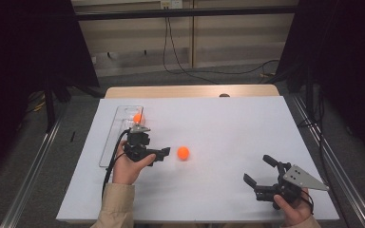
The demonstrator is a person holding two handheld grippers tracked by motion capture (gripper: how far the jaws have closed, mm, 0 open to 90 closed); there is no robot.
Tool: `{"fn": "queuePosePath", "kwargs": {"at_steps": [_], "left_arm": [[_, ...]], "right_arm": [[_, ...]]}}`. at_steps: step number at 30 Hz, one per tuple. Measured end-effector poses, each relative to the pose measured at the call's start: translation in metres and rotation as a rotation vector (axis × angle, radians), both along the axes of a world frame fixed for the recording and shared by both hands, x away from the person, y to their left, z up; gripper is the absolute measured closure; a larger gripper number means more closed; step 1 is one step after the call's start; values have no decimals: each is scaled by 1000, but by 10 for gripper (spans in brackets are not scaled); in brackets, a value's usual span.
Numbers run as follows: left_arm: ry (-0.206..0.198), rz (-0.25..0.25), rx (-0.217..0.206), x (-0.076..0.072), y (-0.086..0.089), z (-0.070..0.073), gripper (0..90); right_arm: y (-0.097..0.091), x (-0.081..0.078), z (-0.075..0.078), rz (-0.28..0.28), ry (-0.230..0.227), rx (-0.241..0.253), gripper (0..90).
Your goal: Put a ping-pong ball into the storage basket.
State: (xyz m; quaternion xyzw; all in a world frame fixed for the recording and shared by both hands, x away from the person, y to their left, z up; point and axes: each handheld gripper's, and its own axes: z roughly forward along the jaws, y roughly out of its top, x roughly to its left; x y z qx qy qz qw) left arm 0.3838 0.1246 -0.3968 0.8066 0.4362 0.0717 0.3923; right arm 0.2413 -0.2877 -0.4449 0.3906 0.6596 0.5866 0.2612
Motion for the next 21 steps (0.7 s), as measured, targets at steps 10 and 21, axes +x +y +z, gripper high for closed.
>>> {"fn": "queuePosePath", "kwargs": {"at_steps": [10,21], "left_arm": [[5,-16,8,0,-6,-4,102],[5,-23,6,-1,-12,-7,100]], "right_arm": [[0,0,0,-1,1,1,19],[0,1,0,-1,3,0,19]]}}
